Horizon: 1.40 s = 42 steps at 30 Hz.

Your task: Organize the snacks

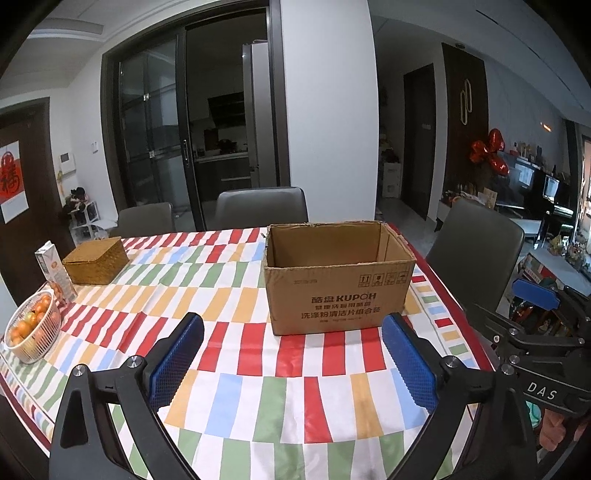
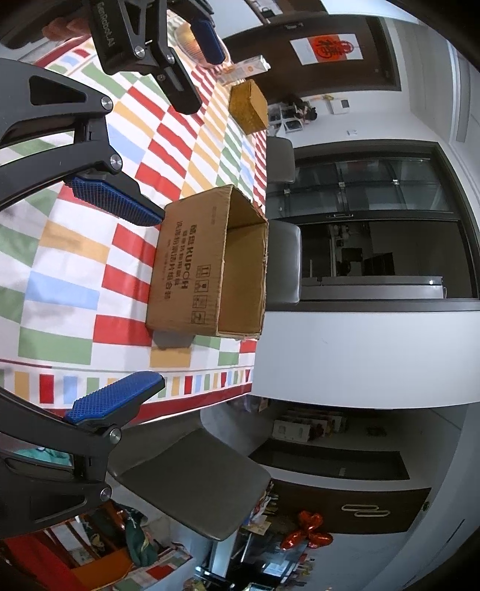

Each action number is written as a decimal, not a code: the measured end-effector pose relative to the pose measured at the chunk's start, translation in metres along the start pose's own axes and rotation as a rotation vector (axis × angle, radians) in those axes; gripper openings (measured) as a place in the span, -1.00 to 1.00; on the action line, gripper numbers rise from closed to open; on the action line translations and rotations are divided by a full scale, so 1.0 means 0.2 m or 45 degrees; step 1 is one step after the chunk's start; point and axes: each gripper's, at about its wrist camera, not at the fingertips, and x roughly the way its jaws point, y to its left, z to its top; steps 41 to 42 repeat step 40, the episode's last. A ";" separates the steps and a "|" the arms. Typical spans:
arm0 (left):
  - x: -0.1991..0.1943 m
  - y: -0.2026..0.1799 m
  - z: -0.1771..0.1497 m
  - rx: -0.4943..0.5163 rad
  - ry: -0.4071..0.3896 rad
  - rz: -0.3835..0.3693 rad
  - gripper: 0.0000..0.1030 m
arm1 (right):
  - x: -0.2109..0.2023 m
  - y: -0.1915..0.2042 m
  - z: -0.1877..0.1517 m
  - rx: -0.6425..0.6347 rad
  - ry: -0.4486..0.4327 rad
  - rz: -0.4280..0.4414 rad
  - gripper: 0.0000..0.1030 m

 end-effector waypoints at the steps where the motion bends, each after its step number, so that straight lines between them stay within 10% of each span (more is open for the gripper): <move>1: 0.00 0.00 0.00 -0.004 0.000 -0.006 0.92 | 0.00 0.00 0.00 -0.002 -0.002 0.000 0.58; 42: -0.03 0.01 -0.03 0.000 -0.011 0.012 0.98 | -0.03 0.01 -0.02 -0.013 0.007 -0.004 0.58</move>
